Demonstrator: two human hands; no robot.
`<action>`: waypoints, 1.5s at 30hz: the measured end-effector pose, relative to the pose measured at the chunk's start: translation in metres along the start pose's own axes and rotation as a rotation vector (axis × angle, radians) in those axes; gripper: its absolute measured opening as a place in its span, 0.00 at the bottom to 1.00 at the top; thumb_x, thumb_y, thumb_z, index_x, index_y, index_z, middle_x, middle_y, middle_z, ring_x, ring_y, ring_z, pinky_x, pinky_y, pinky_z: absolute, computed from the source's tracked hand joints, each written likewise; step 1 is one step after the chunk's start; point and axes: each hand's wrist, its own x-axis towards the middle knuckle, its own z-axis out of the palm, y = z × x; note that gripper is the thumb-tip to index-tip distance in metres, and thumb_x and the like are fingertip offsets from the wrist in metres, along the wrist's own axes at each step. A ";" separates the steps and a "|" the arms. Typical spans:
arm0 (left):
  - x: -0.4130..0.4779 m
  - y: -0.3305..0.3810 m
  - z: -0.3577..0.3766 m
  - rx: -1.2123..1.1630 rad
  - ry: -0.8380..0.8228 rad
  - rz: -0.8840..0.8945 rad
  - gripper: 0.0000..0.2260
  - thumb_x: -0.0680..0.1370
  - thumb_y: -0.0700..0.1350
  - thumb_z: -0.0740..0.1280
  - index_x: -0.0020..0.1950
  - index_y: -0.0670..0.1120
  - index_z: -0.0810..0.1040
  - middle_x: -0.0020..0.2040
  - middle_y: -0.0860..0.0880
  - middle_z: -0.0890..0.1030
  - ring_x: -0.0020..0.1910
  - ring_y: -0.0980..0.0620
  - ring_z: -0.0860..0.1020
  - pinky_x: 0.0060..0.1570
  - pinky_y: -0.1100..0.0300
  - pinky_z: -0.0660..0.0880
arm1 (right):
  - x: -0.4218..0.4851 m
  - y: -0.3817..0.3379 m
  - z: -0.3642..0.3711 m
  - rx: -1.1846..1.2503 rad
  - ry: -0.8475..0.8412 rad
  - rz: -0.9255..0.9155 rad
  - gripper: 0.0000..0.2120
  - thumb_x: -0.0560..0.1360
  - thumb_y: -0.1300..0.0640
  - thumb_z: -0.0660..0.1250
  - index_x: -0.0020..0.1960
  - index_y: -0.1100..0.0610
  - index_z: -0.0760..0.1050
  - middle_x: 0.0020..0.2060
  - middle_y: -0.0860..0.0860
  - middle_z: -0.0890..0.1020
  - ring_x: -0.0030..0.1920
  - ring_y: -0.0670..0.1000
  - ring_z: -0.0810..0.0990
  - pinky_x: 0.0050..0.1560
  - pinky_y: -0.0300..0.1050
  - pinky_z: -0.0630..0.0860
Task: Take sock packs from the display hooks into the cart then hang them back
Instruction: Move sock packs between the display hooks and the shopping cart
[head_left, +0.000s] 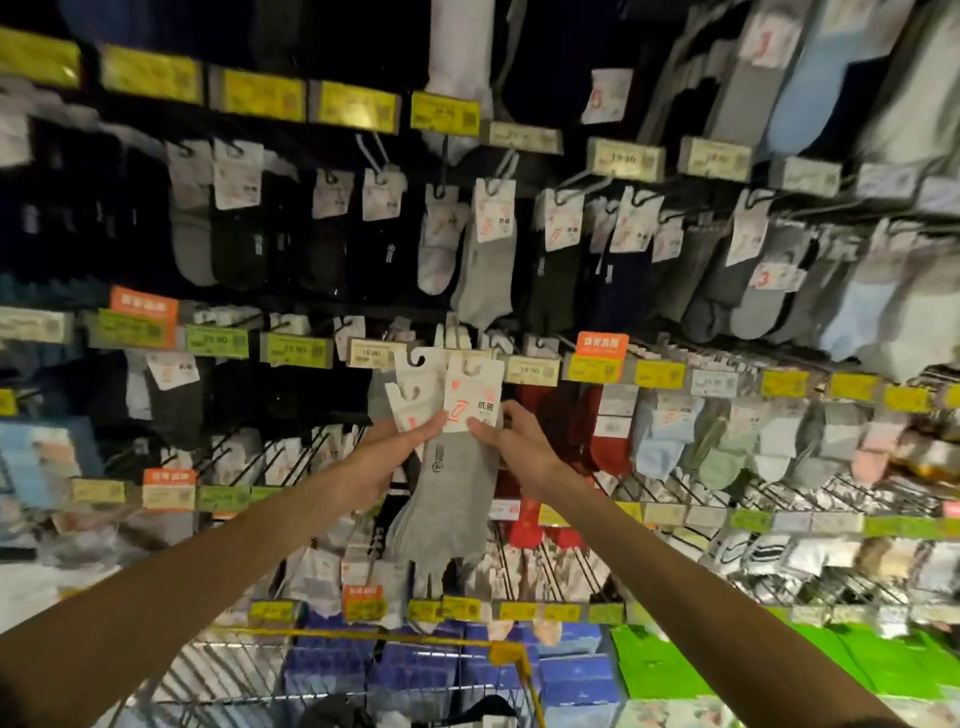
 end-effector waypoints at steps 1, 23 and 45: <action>0.003 0.010 0.004 -0.003 -0.012 0.023 0.23 0.68 0.58 0.76 0.61 0.54 0.81 0.58 0.56 0.83 0.63 0.55 0.77 0.69 0.51 0.68 | 0.004 -0.010 -0.003 0.024 0.008 -0.014 0.17 0.76 0.59 0.70 0.62 0.62 0.71 0.55 0.53 0.81 0.51 0.48 0.82 0.49 0.45 0.80; 0.075 0.160 0.029 -0.035 0.062 0.224 0.12 0.74 0.50 0.75 0.55 0.49 0.83 0.51 0.55 0.84 0.54 0.56 0.79 0.56 0.57 0.70 | 0.096 -0.184 -0.022 0.171 0.210 -0.153 0.15 0.75 0.53 0.71 0.58 0.60 0.76 0.50 0.57 0.85 0.50 0.55 0.84 0.54 0.55 0.81; 0.122 0.186 0.022 -0.140 0.046 0.218 0.17 0.72 0.56 0.74 0.56 0.49 0.84 0.51 0.50 0.86 0.53 0.49 0.83 0.58 0.51 0.77 | 0.143 -0.234 -0.013 0.247 0.323 -0.426 0.07 0.77 0.64 0.67 0.47 0.52 0.79 0.43 0.53 0.84 0.45 0.54 0.84 0.47 0.51 0.81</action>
